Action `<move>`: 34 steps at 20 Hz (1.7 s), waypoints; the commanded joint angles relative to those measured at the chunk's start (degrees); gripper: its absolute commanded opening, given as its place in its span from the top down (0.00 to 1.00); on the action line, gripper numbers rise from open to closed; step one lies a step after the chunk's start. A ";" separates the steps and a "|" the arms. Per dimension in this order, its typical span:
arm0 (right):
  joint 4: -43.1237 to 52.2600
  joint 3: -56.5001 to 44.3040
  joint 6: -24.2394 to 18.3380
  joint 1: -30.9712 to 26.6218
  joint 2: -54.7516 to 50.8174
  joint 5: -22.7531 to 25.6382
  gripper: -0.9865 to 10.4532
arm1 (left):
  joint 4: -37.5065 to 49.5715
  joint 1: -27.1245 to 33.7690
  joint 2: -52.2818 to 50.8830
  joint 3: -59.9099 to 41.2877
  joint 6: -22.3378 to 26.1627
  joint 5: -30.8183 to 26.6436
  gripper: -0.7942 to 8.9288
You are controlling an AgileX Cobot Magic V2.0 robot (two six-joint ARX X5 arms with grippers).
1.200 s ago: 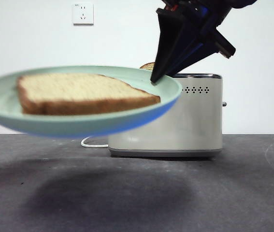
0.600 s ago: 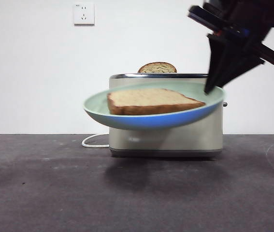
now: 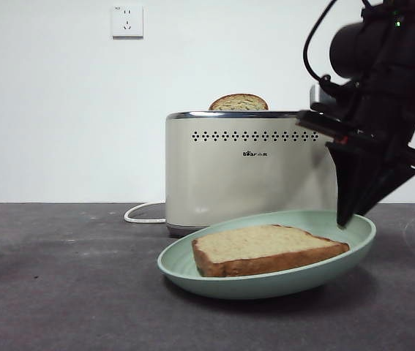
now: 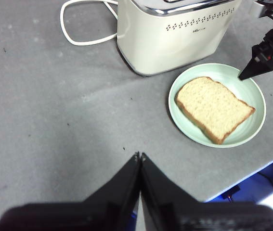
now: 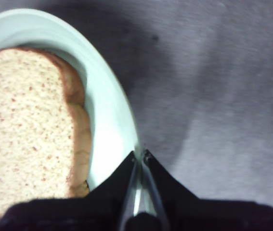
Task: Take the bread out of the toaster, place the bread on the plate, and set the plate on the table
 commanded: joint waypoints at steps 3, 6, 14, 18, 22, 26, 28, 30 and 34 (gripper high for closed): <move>-0.20 -0.07 -2.91 -3.28 1.46 0.00 0.93 | -0.52 0.09 -0.26 -0.20 0.85 -0.09 0.93; -1.57 -0.07 -4.74 -4.83 2.03 0.98 0.93 | -0.39 0.09 -0.26 -0.20 0.85 -0.09 0.93; -1.16 -0.26 -5.51 -5.05 6.49 1.03 0.90 | -0.26 0.09 -0.26 -0.20 0.85 -0.09 0.93; -0.50 -0.26 -5.33 -5.05 5.33 0.79 0.52 | -0.17 0.09 -0.26 -0.20 0.85 -0.09 0.93; -1.05 -0.26 -5.35 -5.05 0.70 0.74 0.50 | 0.48 0.09 -0.26 -0.20 0.85 -0.04 0.93; -6.08 -0.26 -7.28 -3.32 -10.43 -1.36 0.50 | 0.81 0.09 -0.26 -0.20 0.85 -0.07 0.93; -9.18 -0.26 -7.26 -1.09 -16.76 -6.56 0.51 | 0.90 0.09 -0.26 -0.20 0.85 -0.04 0.93; -11.69 -0.26 -7.17 2.60 -23.69 -10.16 0.53 | 0.94 0.09 -0.26 -0.22 0.85 -0.04 0.93; -15.39 -0.26 -4.61 11.37 -34.91 -9.33 0.70 | 0.98 0.09 -0.26 -0.20 0.85 -0.02 0.93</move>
